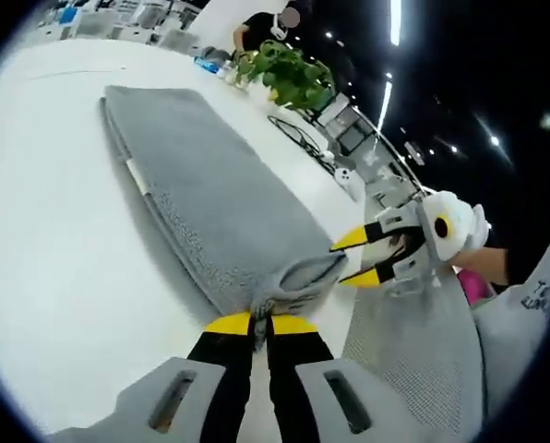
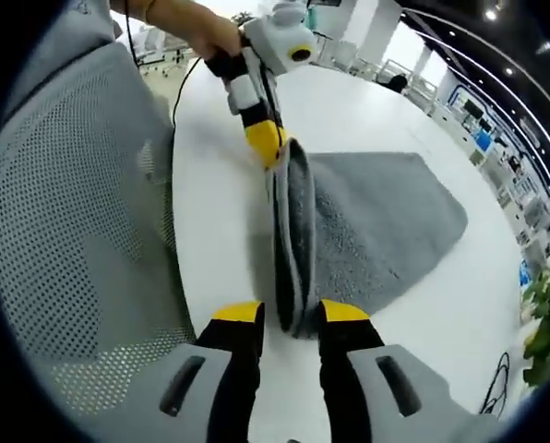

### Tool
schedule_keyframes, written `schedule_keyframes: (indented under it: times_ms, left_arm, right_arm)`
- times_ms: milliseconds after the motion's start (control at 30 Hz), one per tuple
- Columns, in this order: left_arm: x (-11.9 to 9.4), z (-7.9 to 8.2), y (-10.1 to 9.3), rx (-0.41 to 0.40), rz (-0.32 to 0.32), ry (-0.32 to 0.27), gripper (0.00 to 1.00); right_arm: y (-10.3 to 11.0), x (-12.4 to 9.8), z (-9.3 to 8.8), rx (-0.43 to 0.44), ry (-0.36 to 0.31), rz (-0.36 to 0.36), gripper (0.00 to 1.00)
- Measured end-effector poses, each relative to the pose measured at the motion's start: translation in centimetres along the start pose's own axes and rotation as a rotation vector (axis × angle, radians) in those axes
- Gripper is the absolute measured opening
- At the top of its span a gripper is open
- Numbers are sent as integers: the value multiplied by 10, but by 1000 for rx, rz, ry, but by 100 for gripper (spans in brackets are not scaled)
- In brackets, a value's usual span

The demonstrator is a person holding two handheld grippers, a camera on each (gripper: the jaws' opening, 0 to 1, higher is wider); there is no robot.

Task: Fold the towel on the table until its edges align and the towel forms a compact rectangular stack.

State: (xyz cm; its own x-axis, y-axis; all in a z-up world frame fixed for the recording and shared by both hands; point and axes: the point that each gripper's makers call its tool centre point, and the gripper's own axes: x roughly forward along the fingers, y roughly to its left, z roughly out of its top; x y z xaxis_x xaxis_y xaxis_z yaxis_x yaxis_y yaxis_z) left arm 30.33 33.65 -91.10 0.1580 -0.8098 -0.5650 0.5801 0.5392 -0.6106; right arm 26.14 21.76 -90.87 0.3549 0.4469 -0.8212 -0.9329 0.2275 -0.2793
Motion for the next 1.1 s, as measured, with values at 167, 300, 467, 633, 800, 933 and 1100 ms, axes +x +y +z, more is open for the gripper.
schedule_keyframes:
  times_ms: [167, 300, 467, 633, 800, 933, 1100]
  left_arm:
    - [0, -1, -1, -18, -14, -19, 5]
    - [0, -1, -3, 25, -4, -19, 5]
    - [0, -1, -4, 90, 18, -19, 5]
    - [-3, 0, -5, 209, 66, 13, 5]
    - [-6, 3, -7, 262, 89, 25, 5]
    - [-11, 8, -9, 281, 98, 23, 5]
    - [-19, 19, -18, 327, 105, 3, 5]
  right_arm:
    - [1, 3, -2, -82, 31, -7, 21]
    - [-3, 5, -4, -90, 32, -16, 15]
    - [-5, 6, -5, -98, 27, 4, 8]
    - [-10, 4, -2, -12, 1, 22, 5]
    - [-15, -4, 3, 47, -30, 20, 5]
    - [-23, -15, 11, 115, -75, 2, 4]
    - [-33, -26, 17, 173, -99, -16, 4]
